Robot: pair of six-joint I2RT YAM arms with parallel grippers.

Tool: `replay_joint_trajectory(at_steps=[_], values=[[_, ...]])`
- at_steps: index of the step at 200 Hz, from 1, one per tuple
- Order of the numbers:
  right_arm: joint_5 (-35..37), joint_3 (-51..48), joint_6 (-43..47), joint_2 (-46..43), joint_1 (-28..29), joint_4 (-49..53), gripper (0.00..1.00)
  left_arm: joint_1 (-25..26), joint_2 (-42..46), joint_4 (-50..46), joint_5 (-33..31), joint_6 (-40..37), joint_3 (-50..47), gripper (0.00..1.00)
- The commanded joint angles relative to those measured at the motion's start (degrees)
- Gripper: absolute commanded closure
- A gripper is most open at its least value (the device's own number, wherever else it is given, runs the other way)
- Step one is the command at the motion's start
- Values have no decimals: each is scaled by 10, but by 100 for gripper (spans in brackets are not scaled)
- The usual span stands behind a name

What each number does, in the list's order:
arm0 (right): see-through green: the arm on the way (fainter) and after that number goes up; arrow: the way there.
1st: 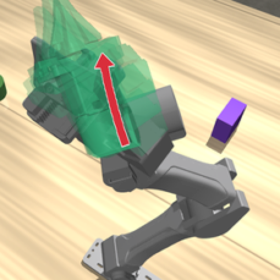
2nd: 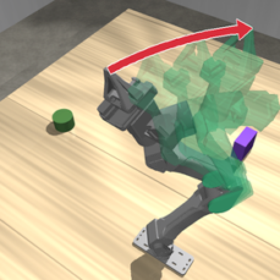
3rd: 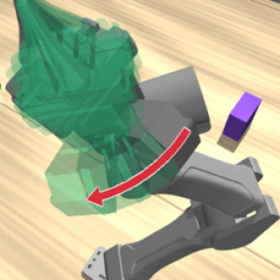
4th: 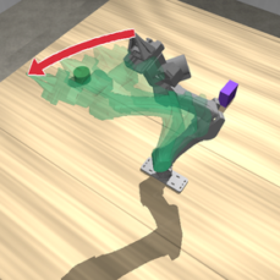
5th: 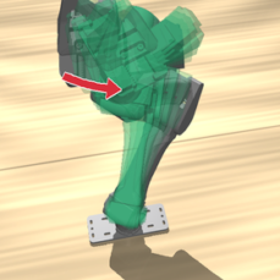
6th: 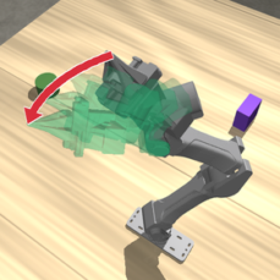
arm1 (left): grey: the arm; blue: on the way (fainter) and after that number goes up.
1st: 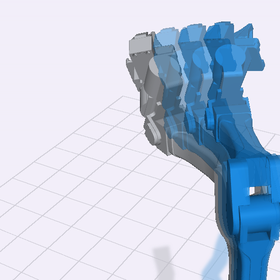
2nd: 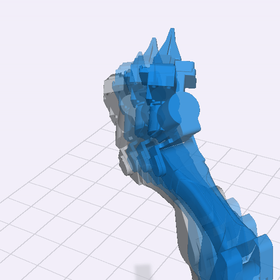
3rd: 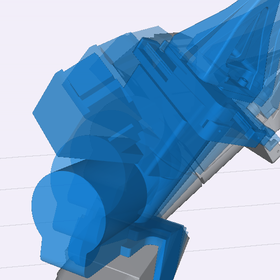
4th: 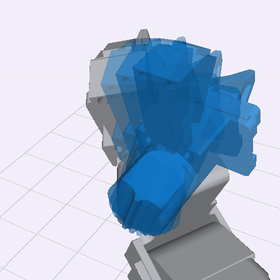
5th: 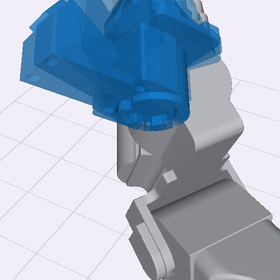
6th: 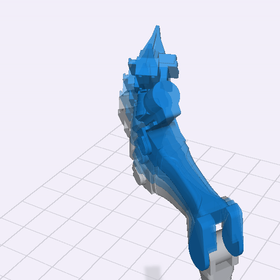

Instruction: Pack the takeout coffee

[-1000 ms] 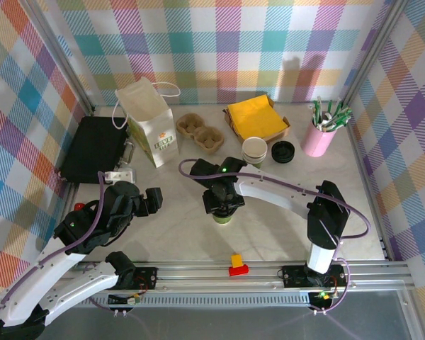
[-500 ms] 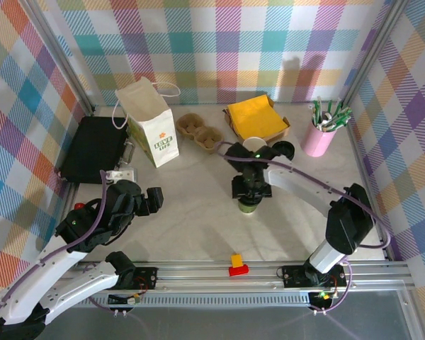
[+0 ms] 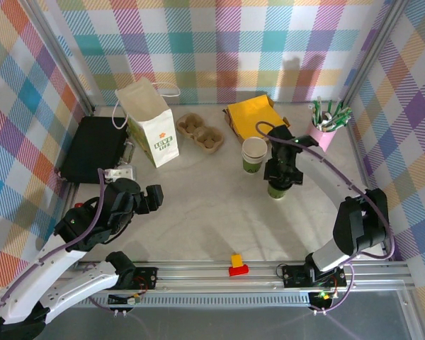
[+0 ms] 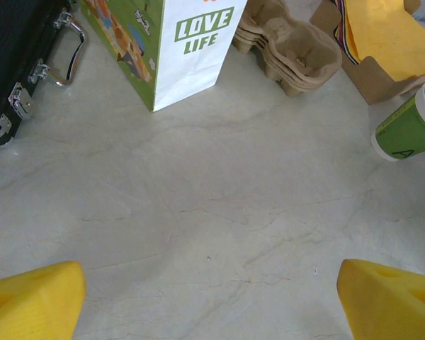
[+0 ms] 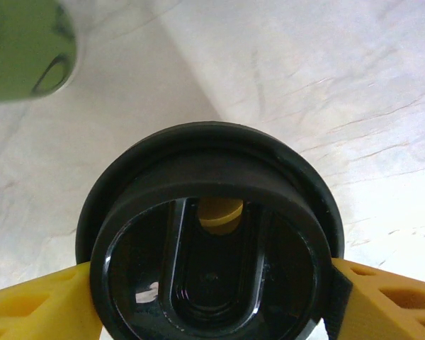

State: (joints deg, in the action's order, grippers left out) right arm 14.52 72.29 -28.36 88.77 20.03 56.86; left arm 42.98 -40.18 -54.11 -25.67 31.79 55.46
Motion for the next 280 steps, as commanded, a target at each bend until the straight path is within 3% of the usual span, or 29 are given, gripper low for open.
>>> replay_joint_trajectory(at_steps=[1, 65, 133, 237, 280], values=[[19, -11, 37, 8, -43, -4, 23, -5, 1, -18, -12, 8, 22, 9], [7, 13, 70, 44, -157, -42, 23, -5, 10, -37, -17, 17, 26, 9], [9, 62, 89, 89, -227, -62, 22, -5, 22, -51, -22, 22, 27, 9], [3, 104, 89, 121, -256, -62, 19, -5, 22, -55, -21, 29, 27, 9], [-11, 119, 88, 106, -256, -48, 10, -4, 21, -53, -19, 30, 27, 9]])
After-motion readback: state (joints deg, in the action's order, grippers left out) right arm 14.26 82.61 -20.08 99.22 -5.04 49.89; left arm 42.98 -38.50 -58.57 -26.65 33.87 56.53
